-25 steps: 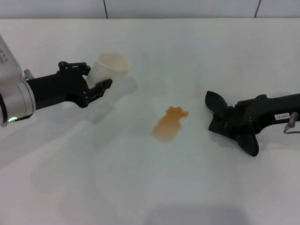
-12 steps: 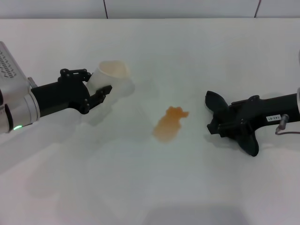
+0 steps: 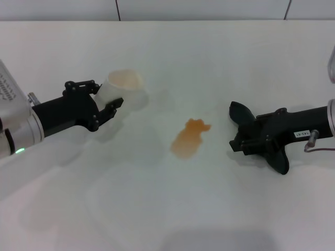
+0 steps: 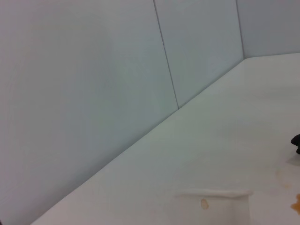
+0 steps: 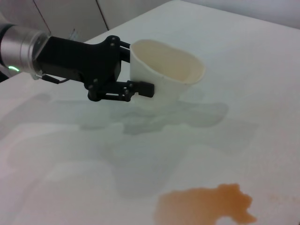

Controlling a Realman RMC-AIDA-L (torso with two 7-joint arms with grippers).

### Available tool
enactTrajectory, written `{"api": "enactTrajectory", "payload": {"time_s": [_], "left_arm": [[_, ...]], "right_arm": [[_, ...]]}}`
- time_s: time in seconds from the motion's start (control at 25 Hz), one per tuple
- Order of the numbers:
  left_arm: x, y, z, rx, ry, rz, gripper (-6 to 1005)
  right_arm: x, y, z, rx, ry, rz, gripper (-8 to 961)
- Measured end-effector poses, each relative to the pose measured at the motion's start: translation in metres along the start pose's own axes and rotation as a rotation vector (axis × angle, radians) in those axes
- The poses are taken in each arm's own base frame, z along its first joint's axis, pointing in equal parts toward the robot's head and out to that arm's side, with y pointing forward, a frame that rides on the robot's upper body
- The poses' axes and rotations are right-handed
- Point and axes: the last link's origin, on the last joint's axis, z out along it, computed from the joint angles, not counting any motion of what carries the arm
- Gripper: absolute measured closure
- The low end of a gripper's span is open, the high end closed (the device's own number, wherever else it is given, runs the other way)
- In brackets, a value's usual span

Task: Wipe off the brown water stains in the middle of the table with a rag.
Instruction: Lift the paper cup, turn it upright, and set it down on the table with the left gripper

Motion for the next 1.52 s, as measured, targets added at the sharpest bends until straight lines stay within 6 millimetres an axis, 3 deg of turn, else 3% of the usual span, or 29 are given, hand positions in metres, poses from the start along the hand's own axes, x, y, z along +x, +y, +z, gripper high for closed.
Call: {"api": "enactTrajectory", "payload": {"time_s": [0.44, 1.2, 1.4, 1.52], "left_arm": [[-0.016, 0.017, 0.000, 0.026, 0.017, 0.016, 574], [-0.028, 0.024, -0.009, 0.045, 0.002, 0.066, 547], [-0.033, 0.030, -0.014, 0.045, -0.002, 0.072, 505], [-0.036, 0.031, -0.018, 0.050, -0.005, 0.085, 332]], "right_arm": [[0.002, 0.000, 0.005, 0.013, 0.009, -0.018, 346], [0.001, 0.002, 0.009, 0.012, 0.021, -0.037, 345], [0.001, 0.004, 0.011, 0.003, 0.022, -0.041, 346], [0.000, 0.004, 0.012, 0.008, 0.022, -0.044, 346]]}}
